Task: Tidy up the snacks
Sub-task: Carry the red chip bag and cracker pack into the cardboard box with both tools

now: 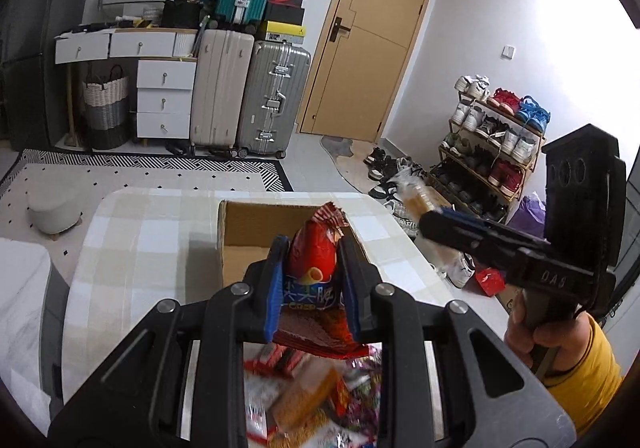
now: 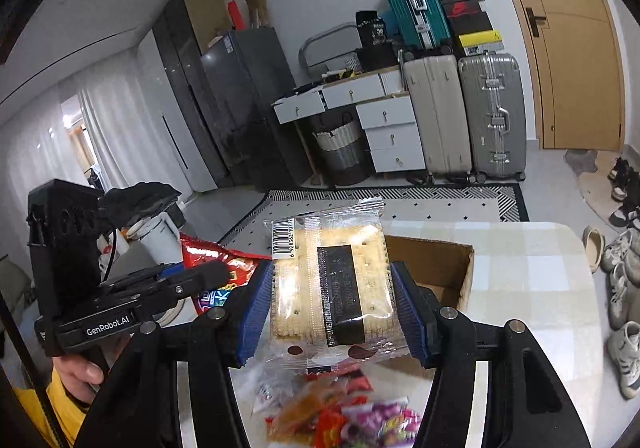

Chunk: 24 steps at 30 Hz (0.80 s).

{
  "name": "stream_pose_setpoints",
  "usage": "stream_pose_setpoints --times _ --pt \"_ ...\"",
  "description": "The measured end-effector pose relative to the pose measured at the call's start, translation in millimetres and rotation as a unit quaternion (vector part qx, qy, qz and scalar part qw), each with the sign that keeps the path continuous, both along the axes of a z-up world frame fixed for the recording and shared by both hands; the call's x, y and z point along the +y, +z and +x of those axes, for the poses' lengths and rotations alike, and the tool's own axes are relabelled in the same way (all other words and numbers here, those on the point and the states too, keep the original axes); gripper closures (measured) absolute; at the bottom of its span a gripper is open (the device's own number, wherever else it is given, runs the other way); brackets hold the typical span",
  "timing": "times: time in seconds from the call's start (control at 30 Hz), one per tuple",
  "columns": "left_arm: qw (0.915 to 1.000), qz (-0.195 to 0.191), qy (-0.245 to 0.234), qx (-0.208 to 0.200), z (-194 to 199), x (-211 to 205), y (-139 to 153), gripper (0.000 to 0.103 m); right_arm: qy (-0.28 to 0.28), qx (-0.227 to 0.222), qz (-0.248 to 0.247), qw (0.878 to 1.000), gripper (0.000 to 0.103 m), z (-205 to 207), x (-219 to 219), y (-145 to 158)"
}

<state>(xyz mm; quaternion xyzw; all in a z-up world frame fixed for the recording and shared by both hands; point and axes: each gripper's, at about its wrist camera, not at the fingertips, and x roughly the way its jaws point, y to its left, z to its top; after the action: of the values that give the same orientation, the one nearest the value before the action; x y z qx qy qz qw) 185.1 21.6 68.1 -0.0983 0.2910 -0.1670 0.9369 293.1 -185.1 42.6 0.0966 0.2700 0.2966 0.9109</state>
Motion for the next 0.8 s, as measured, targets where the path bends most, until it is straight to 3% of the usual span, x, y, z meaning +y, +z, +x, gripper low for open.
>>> stream_pose_setpoints --times 0.3,0.8 --pt "0.9990 0.018 0.000 0.041 86 -20 -22 0.081 -0.013 0.051 -0.003 0.999 0.044 70 1 -29" --pt "0.9939 0.038 -0.009 0.103 191 -45 -101 0.081 -0.018 0.096 -0.041 0.994 0.044 122 14 -84"
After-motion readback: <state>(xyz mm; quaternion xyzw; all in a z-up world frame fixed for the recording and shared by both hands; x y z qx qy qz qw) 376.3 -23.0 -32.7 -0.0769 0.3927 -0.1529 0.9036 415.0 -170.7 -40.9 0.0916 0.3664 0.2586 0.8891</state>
